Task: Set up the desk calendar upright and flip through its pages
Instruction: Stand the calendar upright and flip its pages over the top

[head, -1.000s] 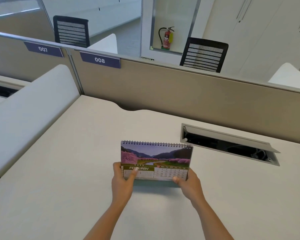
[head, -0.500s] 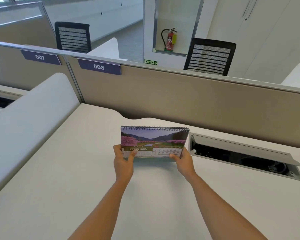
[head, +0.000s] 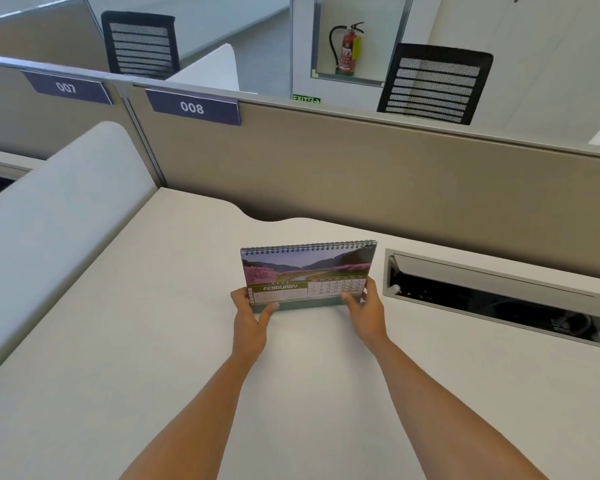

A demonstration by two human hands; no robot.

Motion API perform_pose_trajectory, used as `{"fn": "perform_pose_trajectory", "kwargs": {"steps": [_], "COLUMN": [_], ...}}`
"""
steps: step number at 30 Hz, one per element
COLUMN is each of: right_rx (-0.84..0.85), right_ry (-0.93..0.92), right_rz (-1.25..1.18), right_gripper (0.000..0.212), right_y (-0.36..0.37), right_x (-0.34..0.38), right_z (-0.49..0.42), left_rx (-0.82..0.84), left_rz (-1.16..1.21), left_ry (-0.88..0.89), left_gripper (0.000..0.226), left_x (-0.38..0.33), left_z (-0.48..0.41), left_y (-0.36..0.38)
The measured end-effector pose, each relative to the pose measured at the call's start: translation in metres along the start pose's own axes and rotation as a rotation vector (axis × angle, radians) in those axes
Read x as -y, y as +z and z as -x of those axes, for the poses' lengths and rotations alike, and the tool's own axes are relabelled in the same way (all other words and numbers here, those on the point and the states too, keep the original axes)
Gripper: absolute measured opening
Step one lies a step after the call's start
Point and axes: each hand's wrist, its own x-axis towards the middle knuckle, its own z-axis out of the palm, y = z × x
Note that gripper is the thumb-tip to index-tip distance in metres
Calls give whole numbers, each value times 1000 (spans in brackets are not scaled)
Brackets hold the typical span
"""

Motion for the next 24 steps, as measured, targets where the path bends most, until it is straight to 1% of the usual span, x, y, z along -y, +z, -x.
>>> {"fn": "perform_pose_trajectory", "kwargs": {"steps": [3, 5, 7, 9, 11, 16, 18, 21, 22, 24], "right_rx": [-70, -98, -89, -67, -51, -23, -6, -72, -112, -193], "right_ry": [53, 76, 80, 83, 98, 131, 140, 131, 124, 134], "right_rz": [-5, 11, 31, 75, 120, 186, 207, 207, 163, 22], "right_gripper": [74, 82, 83, 82, 79, 75, 75, 69, 63, 45], "right_y": [4, 9, 11, 13, 12, 5, 3, 3, 2, 0], "right_x": [-1, 0, 1, 4, 5, 10, 13, 20, 23, 28], "right_z": [17, 27, 38, 44, 49, 58, 64, 72, 75, 79], "left_rx": [14, -8, -19, 27, 102, 319, 375, 414, 423, 440], "left_rz": [45, 0, -160, -307, -389, -690, -761, -800, -815, -839], "left_ry": [-14, -43, -95, -138, -151, -69, -45, -41, -44, -53], "left_gripper": [68, 85, 95, 98, 100, 116, 124, 130, 130, 131], "left_x": [-6, -1, 8, 17, 24, 39, 42, 42, 41, 39], "left_z": [9, 16, 26, 35, 46, 72, 87, 101, 105, 111], "left_y": [4, 6, 5, 3, -2, -16, -21, -25, -26, -28]}}
